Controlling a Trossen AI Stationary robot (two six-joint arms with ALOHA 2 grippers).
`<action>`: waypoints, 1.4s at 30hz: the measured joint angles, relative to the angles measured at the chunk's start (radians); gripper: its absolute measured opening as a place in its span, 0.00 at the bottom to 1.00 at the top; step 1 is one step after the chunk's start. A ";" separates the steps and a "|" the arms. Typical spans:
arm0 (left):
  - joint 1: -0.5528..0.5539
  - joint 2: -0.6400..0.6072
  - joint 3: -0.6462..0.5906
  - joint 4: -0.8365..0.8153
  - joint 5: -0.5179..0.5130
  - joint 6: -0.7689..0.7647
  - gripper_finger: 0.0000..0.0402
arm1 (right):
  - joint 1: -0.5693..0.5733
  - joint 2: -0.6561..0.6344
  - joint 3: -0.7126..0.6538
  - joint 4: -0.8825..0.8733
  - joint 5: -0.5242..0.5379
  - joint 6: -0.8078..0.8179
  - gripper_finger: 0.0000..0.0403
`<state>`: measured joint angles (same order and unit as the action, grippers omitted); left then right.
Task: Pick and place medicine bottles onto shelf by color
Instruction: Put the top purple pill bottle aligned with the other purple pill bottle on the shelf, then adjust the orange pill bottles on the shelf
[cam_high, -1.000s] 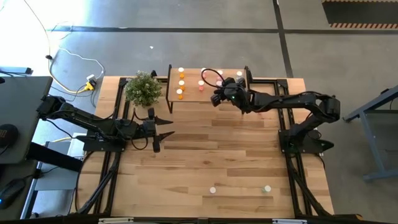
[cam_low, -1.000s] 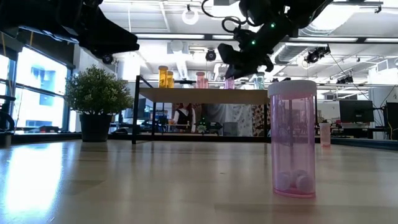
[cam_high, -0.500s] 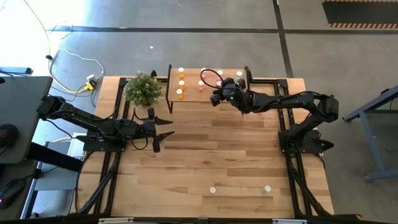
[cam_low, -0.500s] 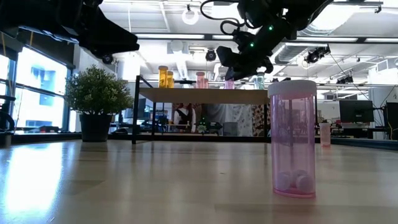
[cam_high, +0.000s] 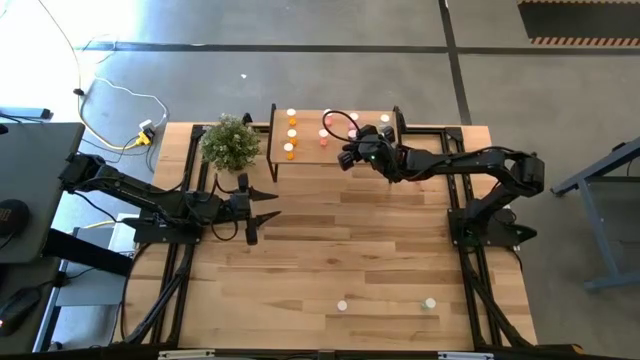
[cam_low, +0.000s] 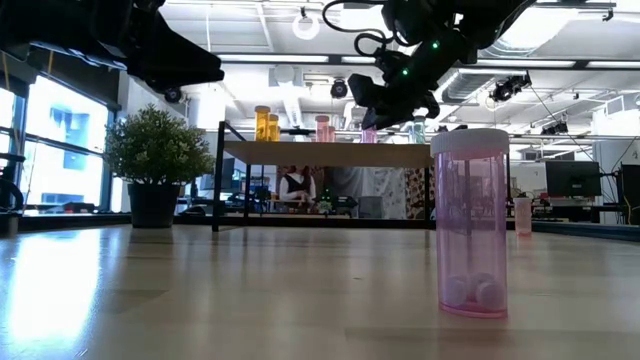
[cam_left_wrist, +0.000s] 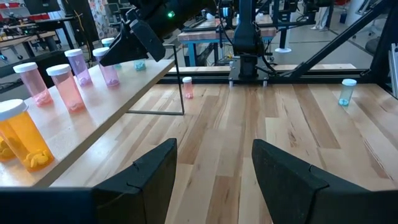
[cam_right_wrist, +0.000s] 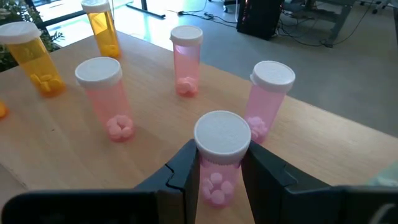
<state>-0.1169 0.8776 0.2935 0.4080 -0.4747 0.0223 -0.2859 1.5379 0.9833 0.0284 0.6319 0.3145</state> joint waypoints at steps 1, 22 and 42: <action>0.000 0.000 0.000 0.000 0.000 0.000 0.50 | 0.000 0.000 0.000 0.000 0.000 0.000 0.23; 0.000 0.000 0.000 0.000 0.000 0.000 0.50 | 0.000 0.002 -0.001 0.018 0.009 -0.006 0.40; 0.000 0.000 0.000 0.000 0.001 0.008 0.50 | -0.001 -0.029 0.068 0.064 0.024 -0.137 0.40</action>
<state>-0.1173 0.8776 0.2935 0.4084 -0.4742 0.0306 -0.2871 1.5089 1.0517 0.0923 0.6556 0.1771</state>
